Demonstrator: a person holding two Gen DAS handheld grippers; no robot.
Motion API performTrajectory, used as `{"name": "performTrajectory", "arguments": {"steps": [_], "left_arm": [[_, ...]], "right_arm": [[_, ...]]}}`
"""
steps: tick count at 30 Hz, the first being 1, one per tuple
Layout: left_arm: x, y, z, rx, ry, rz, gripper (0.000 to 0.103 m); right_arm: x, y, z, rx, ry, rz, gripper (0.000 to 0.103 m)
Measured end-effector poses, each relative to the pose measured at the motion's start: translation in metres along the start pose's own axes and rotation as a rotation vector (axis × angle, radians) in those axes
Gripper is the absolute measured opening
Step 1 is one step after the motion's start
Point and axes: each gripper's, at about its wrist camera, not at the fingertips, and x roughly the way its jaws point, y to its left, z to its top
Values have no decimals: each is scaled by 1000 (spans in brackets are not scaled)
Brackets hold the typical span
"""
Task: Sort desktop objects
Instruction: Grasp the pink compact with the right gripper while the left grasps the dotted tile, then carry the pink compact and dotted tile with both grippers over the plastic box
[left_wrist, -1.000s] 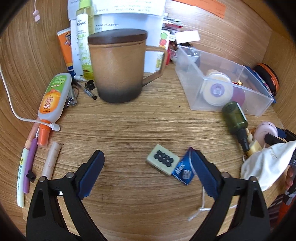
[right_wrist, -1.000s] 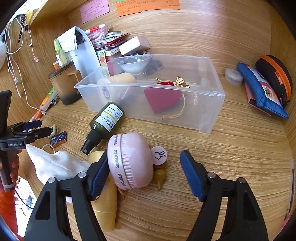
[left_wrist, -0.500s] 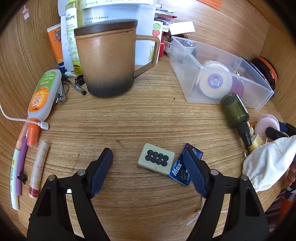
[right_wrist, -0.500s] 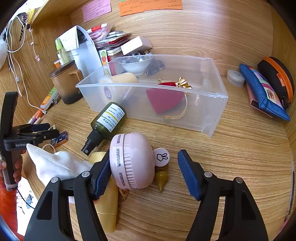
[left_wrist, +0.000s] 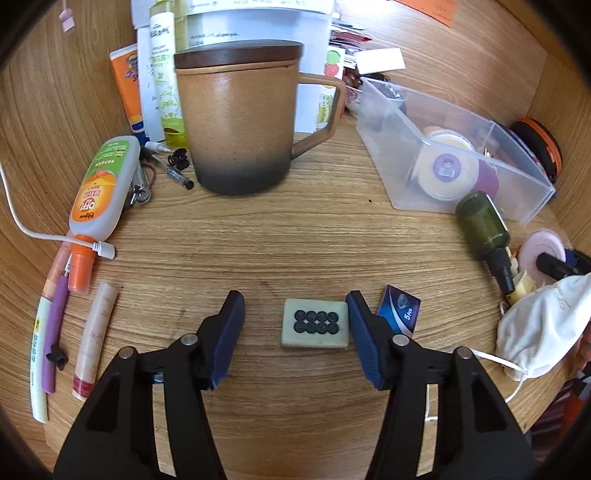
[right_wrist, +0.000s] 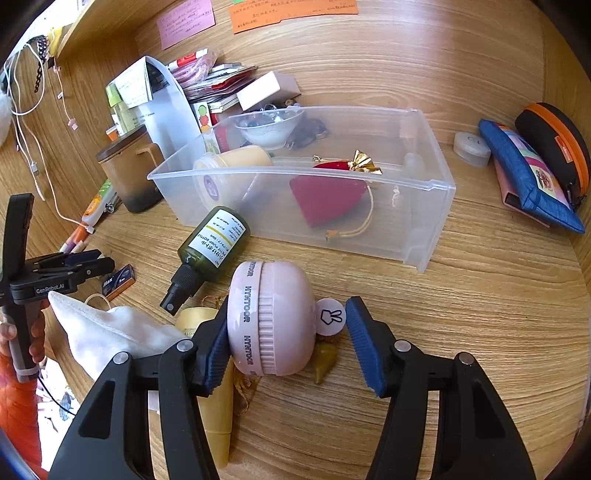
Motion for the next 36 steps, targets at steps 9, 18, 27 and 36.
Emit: {"name": "performTrajectory", "arguments": {"steps": [9, 18, 27, 36], "left_arm": [[-2, -14, -7, 76, -26, 23, 33], [-5, -13, -4, 79, -38, 22, 33], [-33, -29, 14, 99, -122, 3, 33], [-63, -57, 37, 128, -198, -35, 33]], "right_arm": [[-1, 1, -1, -10, -8, -17, 55], [-13, -3, 3, 7, -37, -24, 55], [-35, -7, 12, 5, -86, -36, 55], [-55, -10, 21, -8, -135, -39, 55]]}}
